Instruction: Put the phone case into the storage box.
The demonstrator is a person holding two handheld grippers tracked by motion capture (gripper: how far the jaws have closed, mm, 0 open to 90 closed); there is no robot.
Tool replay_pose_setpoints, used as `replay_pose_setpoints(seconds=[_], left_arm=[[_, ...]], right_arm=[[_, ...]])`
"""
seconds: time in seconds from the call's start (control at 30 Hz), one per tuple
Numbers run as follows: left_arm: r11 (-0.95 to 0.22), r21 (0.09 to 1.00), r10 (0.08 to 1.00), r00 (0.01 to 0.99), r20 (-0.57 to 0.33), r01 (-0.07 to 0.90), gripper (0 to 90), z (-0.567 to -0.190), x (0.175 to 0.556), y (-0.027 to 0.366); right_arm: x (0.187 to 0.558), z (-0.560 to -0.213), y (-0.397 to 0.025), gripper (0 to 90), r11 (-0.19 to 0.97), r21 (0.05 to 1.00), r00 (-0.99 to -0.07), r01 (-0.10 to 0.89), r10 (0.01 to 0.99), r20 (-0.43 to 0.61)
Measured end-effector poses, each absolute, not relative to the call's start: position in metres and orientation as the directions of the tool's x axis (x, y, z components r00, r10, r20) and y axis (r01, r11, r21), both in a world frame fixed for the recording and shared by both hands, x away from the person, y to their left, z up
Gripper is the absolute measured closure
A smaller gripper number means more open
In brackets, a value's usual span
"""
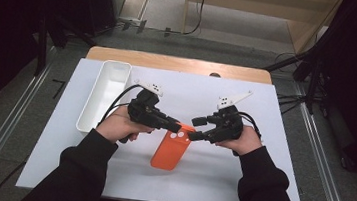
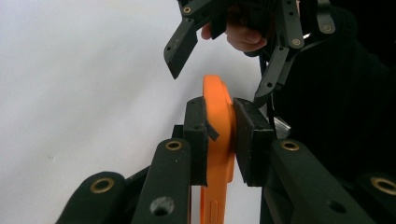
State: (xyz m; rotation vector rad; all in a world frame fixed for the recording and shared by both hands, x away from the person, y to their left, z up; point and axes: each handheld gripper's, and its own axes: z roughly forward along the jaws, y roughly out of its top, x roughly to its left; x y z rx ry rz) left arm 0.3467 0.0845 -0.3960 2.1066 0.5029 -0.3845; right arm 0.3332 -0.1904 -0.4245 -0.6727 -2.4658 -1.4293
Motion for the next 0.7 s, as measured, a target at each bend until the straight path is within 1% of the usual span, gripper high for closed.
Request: replay_pose_setpoints(seconds=[0.17, 0.3, 0.37, 0.43, 0.53, 0.7], left_arm=[[-0.504, 0.717, 0.197, 0.872, -0.448, 0.482, 76.5, -0.3952, 0.3459, 0.0843], [-0.508, 0.719, 0.188, 0.876, -0.444, 0.474, 76.5, -0.3953, 0.3455, 0.0839], [-0.505, 0.722, 0.185, 0.876, -0.446, 0.474, 76.5, -0.3952, 0.345, 0.0836], [-0.508, 0.723, 0.179, 0.878, -0.444, 0.468, 76.5, -0.395, 0.3449, 0.0839], [-0.507, 0.727, 0.17, 0.88, -0.444, 0.464, 76.5, -0.3942, 0.3446, 0.0848], [-0.504, 0.731, 0.16, 0.882, -0.444, 0.46, 76.5, -0.3936, 0.3443, 0.0855]], right_arm=[[0.3348, -0.4263, -0.1883, 32.0, 0.429, 0.767, -0.878, 0.478, 0.258, 0.403], [0.3344, -0.4275, -0.1858, 35.4, 0.436, 0.764, -0.88, 0.475, 0.248, 0.406], [0.3345, -0.4277, -0.1857, 38.1, 0.439, 0.765, -0.882, 0.471, 0.243, 0.404], [0.335, -0.428, -0.1865, 44.0, 0.439, 0.765, -0.882, 0.471, 0.239, 0.406], [0.3357, -0.4287, -0.1884, 50.2, 0.427, 0.771, -0.881, 0.472, 0.22, 0.418], [0.3363, -0.4312, -0.1894, 57.2, 0.427, 0.771, -0.881, 0.472, 0.191, 0.434]])
